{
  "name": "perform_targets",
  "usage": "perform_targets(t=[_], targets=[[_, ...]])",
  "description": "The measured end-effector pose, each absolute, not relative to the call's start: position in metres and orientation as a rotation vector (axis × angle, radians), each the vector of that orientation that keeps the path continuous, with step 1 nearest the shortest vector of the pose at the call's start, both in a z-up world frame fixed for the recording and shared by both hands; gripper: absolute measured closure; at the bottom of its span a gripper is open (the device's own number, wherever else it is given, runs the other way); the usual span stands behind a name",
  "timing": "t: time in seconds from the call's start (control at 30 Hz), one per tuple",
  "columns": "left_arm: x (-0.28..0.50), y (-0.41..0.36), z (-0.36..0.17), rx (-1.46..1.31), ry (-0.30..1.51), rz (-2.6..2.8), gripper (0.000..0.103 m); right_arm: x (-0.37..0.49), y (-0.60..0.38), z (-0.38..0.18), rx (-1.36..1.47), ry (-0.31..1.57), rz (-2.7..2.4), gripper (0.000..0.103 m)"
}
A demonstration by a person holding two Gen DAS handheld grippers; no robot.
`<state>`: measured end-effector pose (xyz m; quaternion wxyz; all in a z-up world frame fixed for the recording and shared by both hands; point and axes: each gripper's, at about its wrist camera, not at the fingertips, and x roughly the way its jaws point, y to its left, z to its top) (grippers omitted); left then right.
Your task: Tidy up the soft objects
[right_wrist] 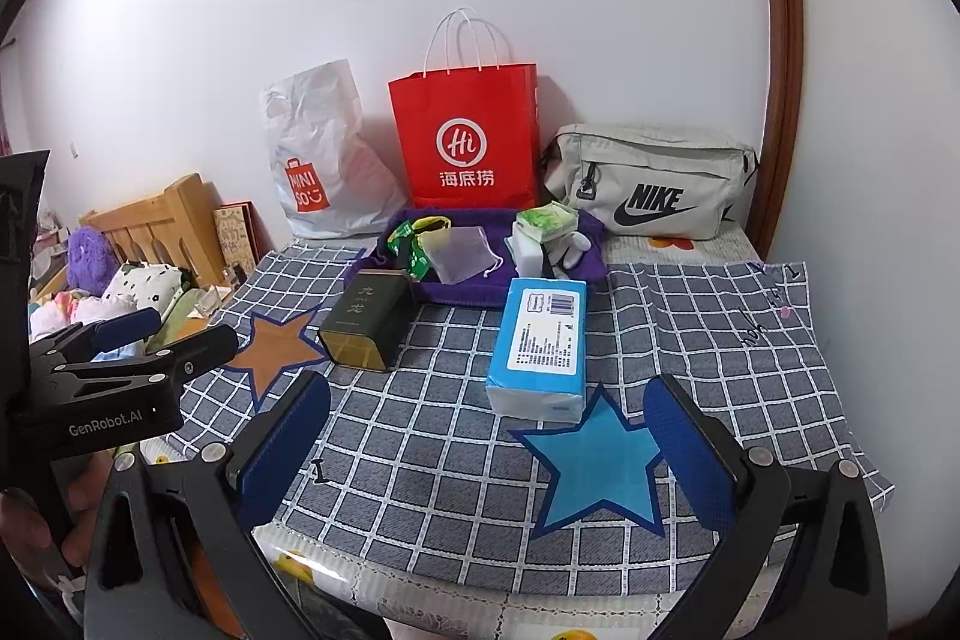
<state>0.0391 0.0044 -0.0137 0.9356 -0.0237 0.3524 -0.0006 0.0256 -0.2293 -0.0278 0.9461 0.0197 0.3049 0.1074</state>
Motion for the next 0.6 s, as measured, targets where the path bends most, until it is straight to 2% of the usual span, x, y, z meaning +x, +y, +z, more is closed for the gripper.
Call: perform_targets(t=[0.6], targets=[[0.0377, 0.0025, -0.0117, -0.048, 0.718, -0.001, 0.006, 0.0211, -0.2314, -0.0228, 0.041, 0.614, 0.218, 0.0]])
